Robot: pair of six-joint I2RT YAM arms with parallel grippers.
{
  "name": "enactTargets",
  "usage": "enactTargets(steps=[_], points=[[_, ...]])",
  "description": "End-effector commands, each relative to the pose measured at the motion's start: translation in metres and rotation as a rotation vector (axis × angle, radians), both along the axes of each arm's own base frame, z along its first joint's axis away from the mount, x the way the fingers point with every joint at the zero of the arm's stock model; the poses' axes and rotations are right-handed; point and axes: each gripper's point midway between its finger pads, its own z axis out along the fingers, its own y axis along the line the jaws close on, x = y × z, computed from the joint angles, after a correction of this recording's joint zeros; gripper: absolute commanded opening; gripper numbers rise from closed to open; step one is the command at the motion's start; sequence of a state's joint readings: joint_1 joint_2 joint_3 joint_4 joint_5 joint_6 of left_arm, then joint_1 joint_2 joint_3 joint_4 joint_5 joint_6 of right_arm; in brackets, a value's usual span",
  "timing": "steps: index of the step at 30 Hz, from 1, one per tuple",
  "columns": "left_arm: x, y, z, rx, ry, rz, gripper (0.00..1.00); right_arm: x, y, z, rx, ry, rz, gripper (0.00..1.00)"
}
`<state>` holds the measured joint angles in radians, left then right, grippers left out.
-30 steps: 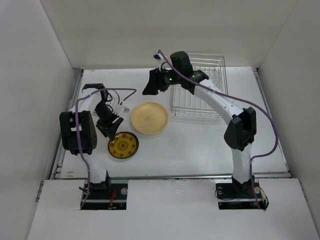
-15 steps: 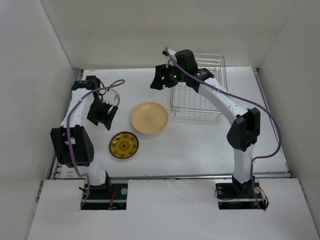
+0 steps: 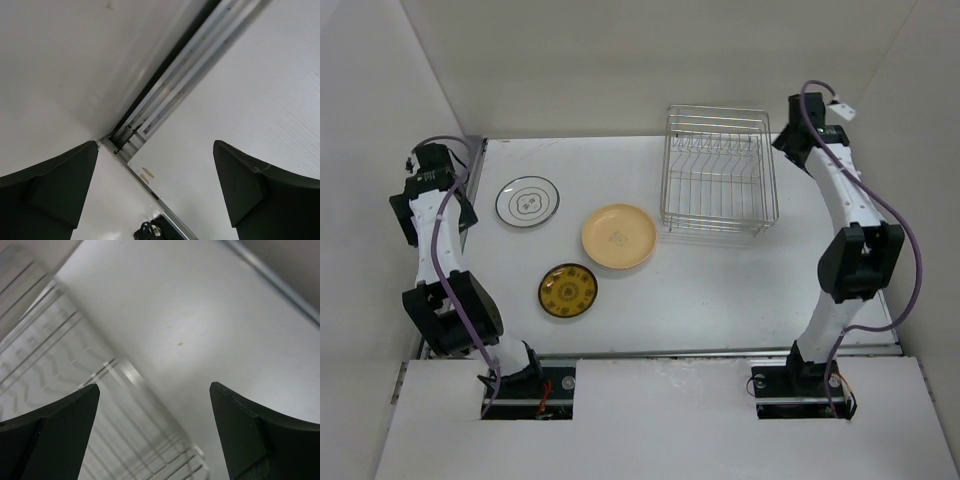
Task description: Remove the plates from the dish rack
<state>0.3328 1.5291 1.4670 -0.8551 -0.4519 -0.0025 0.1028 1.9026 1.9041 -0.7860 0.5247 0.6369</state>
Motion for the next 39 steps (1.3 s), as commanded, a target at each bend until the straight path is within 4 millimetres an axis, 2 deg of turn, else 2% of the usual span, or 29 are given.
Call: enactTargets(steps=[1, 3, 4, 7, 18, 39], points=[[-0.019, 0.021, 0.015, 0.082, -0.065, 0.161, 1.0, -0.046, -0.063, 0.04, -0.03, -0.107, -0.295, 0.98], [-0.021, 0.024, 0.018, 0.114, -0.083, 0.177, 1.0, -0.055, -0.088, 0.038, -0.043, -0.104, -0.363, 0.99], [-0.024, 0.025, 0.019, 0.129, -0.097, 0.184, 1.0, -0.06, -0.095, 0.045, -0.049, -0.119, -0.383, 1.0], [-0.026, 0.027, 0.022, 0.147, -0.112, 0.201, 1.0, -0.065, -0.104, 0.052, -0.064, -0.134, -0.421, 1.0], [-0.026, 0.025, 0.021, 0.134, -0.113, 0.205, 1.0, -0.065, -0.1, 0.054, -0.042, -0.141, -0.401, 1.0], [-0.026, 0.022, 0.016, 0.116, -0.109, 0.195, 1.0, -0.058, -0.091, 0.042, -0.003, -0.12, -0.353, 1.0]])
